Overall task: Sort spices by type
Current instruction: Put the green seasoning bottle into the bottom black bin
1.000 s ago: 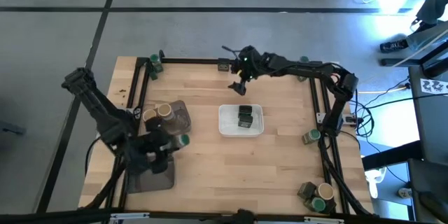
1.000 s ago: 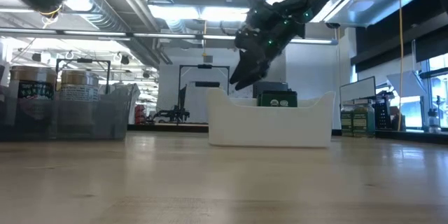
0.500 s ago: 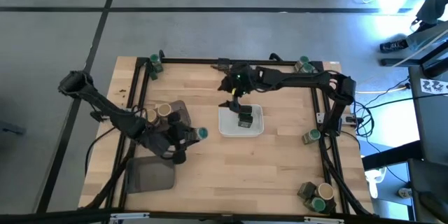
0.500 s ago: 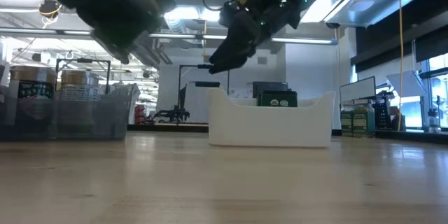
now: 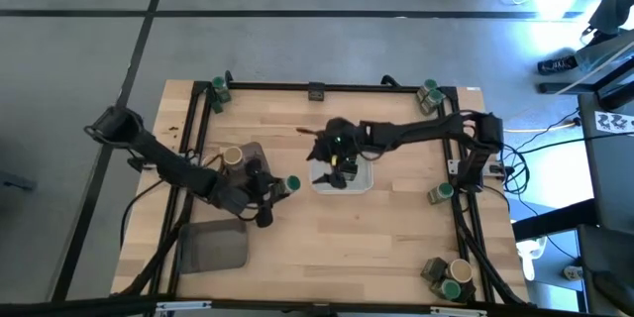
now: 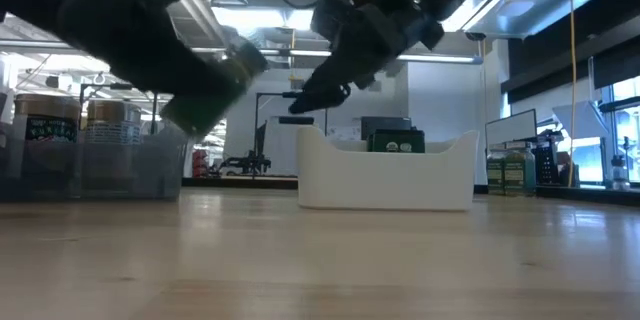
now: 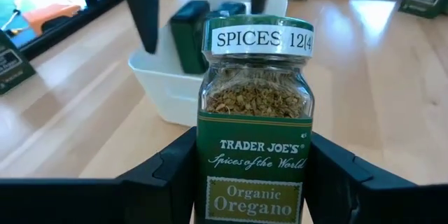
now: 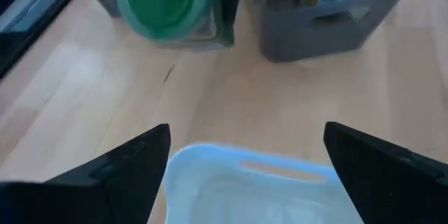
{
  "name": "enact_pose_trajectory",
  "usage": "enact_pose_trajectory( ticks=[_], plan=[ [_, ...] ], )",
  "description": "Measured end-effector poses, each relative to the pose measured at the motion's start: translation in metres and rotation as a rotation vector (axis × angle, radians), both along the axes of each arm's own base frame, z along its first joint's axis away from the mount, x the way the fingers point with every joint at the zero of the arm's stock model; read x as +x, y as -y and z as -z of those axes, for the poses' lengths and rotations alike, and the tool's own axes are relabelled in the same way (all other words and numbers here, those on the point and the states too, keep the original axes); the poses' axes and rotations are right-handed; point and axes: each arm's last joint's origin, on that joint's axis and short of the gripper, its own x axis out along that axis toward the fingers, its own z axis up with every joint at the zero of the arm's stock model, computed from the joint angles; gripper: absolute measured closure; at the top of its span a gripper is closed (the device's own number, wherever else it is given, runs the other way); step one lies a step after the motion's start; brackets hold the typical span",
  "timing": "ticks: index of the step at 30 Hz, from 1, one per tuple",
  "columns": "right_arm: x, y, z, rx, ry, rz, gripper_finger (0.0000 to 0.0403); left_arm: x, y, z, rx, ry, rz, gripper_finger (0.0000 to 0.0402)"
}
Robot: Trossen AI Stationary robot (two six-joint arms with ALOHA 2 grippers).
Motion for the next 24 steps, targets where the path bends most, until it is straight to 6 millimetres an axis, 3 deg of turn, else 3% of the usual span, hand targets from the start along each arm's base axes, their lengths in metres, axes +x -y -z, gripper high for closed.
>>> enact_pose_trajectory(
  ticks=[3, 7, 14, 20, 24],
  plan=[
    [-0.006, -0.012, 0.016, 0.001, 0.01, -0.002, 0.0027, 0.006, 0.002, 0.01, -0.002, -0.01, 0.005, 0.021],
    [-0.007, -0.029, 0.022, -0.009, 0.05, -0.029, 0.0027, 0.014, 0.004, 0.021, -0.006, 0.005, 0.005, 0.021],
    [-0.003, -0.054, 0.016, -0.061, 0.14, -0.031, 0.0027, 0.023, 0.003, 0.028, -0.033, 0.056, 0.019, 0.021],
    [-0.002, -0.056, 0.015, -0.108, 0.157, -0.007, 0.0028, 0.024, 0.004, 0.029, -0.054, 0.063, 0.031, 0.021],
    [0.0, -0.058, 0.015, -0.086, 0.184, -0.029, 0.005, 0.024, 0.004, 0.029, -0.056, 0.064, 0.031, 0.021]
  ],
)
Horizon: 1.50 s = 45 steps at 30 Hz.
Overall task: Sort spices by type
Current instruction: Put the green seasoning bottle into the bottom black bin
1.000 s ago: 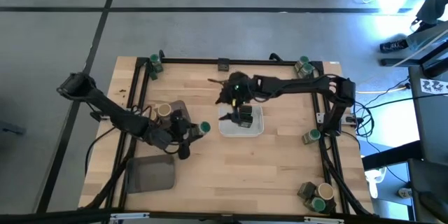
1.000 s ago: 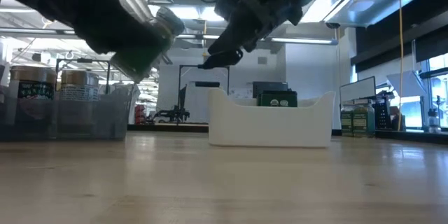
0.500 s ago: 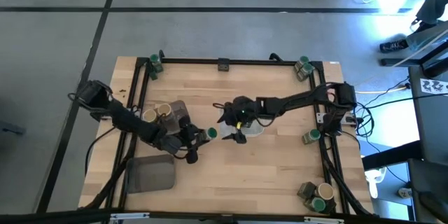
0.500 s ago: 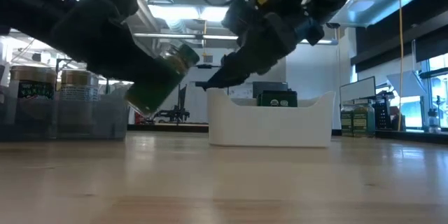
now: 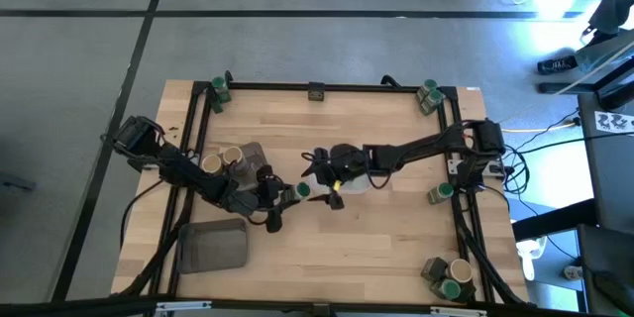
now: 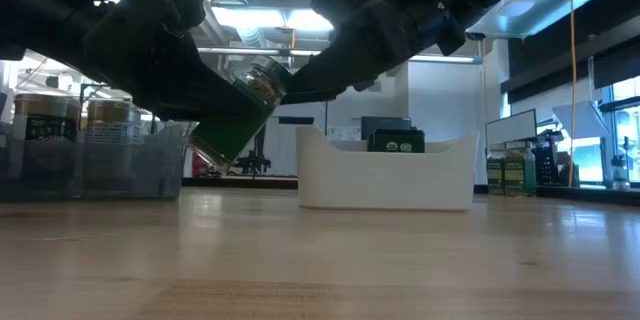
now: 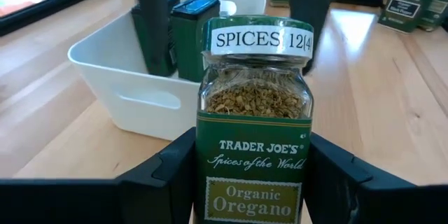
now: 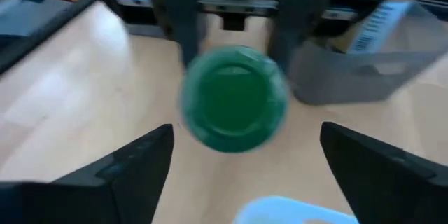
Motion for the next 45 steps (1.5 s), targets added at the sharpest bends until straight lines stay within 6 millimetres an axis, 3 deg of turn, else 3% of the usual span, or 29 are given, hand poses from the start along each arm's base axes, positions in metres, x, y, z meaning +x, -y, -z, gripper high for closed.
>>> enact_pose_trajectory(
  ticks=[7, 19, 28, 42, 45],
  plan=[
    [0.01, -0.001, 0.01, 0.037, 0.036, -0.018, 0.0101, 0.002, -0.004, 0.0, 0.013, 0.0, -0.013, 0.021],
    [0.013, 0.0, 0.005, 0.021, 0.092, 0.003, 0.0191, 0.002, -0.004, 0.0, 0.017, -0.001, -0.011, 0.0207],
    [0.012, 0.0, 0.008, 0.015, 0.062, 0.01, 0.0191, 0.002, -0.003, 0.0, 0.016, -0.004, -0.012, 0.0129],
    [0.041, -0.008, -0.02, -0.04, -0.126, 0.049, 0.0186, -0.038, 0.002, -0.029, -0.096, -0.124, -0.004, 0.012],
    [0.049, -0.007, -0.016, -0.035, -0.192, 0.061, 0.0179, -0.044, 0.001, -0.032, -0.119, -0.14, -0.02, 0.0119]
  ],
)
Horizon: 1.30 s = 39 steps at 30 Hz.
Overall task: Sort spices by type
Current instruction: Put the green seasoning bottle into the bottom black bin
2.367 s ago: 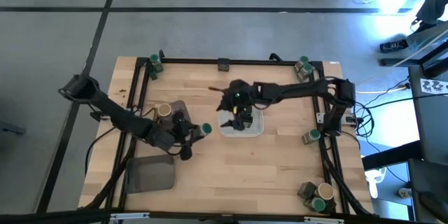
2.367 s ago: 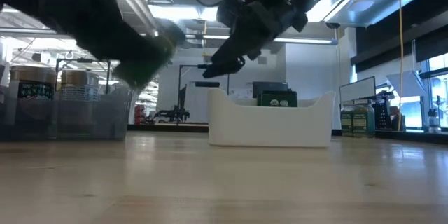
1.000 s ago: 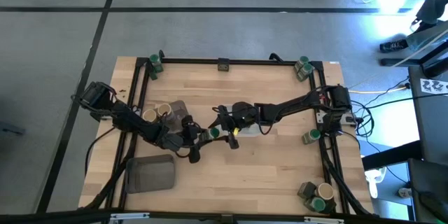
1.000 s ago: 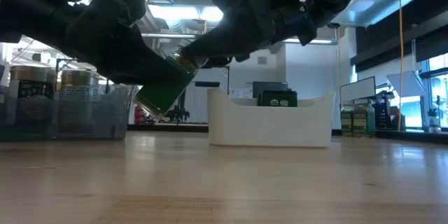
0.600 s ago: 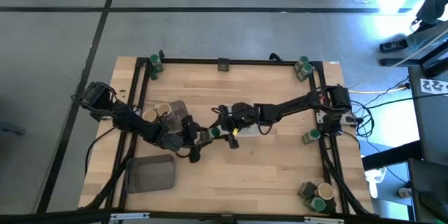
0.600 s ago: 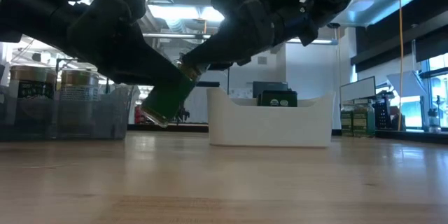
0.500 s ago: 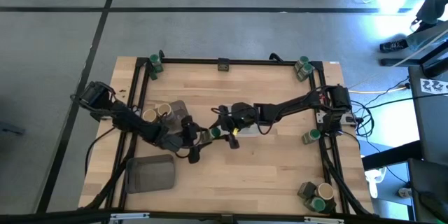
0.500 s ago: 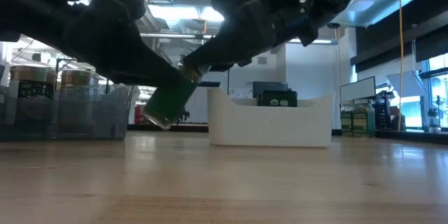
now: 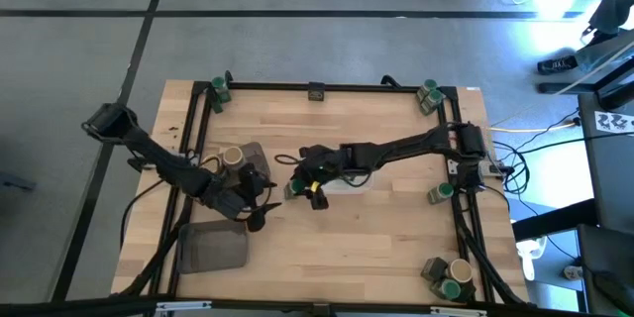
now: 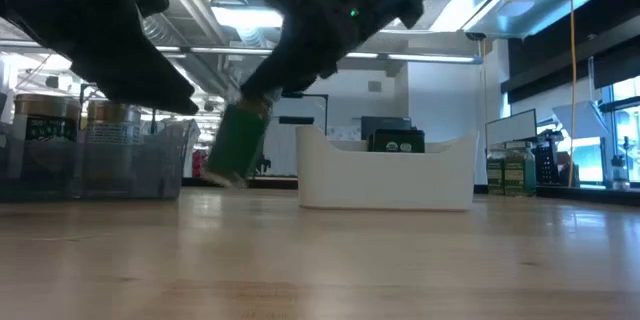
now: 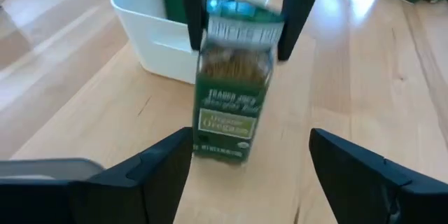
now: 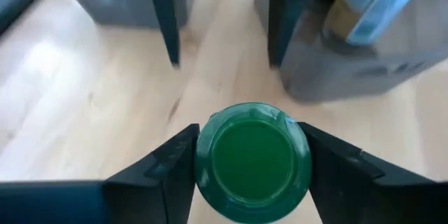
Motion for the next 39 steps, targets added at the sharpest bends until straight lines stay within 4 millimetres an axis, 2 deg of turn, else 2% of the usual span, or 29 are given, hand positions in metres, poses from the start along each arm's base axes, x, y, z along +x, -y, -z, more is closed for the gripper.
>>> enact_pose_trajectory(
  ticks=[2, 9, 15, 19, 21, 25, 30, 34, 39],
  plan=[
    [0.004, -0.001, 0.008, 0.01, -0.036, -0.012, 0.0178, 0.0, 0.0, -0.001, 0.006, 0.001, 0.004, 0.0119],
    [0.009, -0.001, 0.01, 0.008, -0.028, 0.025, 0.0167, 0.002, -0.002, -0.002, 0.019, 0.009, 0.004, 0.0119],
    [0.011, -0.002, 0.008, 0.048, 0.002, -0.014, 0.0113, 0.003, -0.004, -0.003, 0.029, 0.019, 0.004, 0.0119],
    [0.01, -0.012, 0.007, 0.006, 0.016, -0.027, 0.007, 0.004, -0.003, -0.004, 0.033, 0.025, 0.009, 0.0119],
    [0.004, -0.017, -0.001, -0.037, 0.003, -0.023, 0.0051, 0.004, -0.004, -0.004, 0.046, 0.028, 0.015, 0.0119],
    [-0.012, -0.018, -0.031, -0.095, -0.002, -0.019, 0.0026, 0.01, -0.008, -0.009, 0.062, 0.06, 0.049, 0.0119],
    [-0.03, -0.011, -0.045, -0.096, -0.09, -0.002, 0.0018, 0.019, -0.021, -0.013, 0.06, 0.079, 0.079, 0.0119],
    [-0.035, -0.013, -0.045, -0.082, -0.132, -0.012, 0.0018, 0.024, -0.029, -0.011, 0.032, 0.062, 0.135, 0.0119],
    [-0.039, -0.012, -0.027, -0.081, -0.143, -0.01, 0.0017, 0.031, -0.031, -0.007, 0.053, 0.073, 0.184, 0.0119]
  ],
)
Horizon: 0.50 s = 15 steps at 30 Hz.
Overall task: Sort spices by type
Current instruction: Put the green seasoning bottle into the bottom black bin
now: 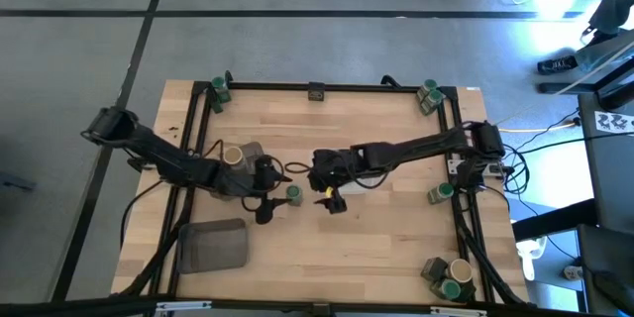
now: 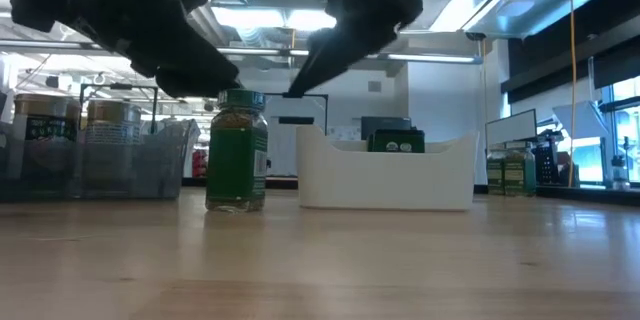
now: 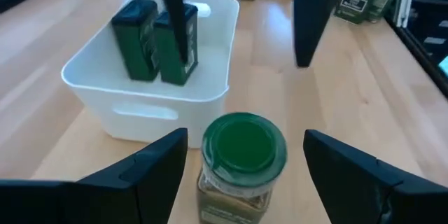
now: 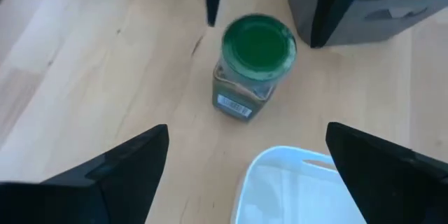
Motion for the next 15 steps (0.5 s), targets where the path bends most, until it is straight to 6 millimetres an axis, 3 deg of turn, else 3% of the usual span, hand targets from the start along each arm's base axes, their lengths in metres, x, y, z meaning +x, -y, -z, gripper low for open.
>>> enact_pose_trajectory(
  ticks=[7, 15],
  plan=[
    [-0.002, -0.001, 0.014, 0.037, 0.027, -0.028, 0.0017, 0.006, 0.0, 0.009, 0.024, -0.013, 0.005, 0.0119],
    [-0.002, -0.001, 0.015, 0.041, 0.041, -0.026, 0.0017, 0.016, -0.003, 0.023, 0.043, -0.013, -0.009, 0.0119]
  ],
)
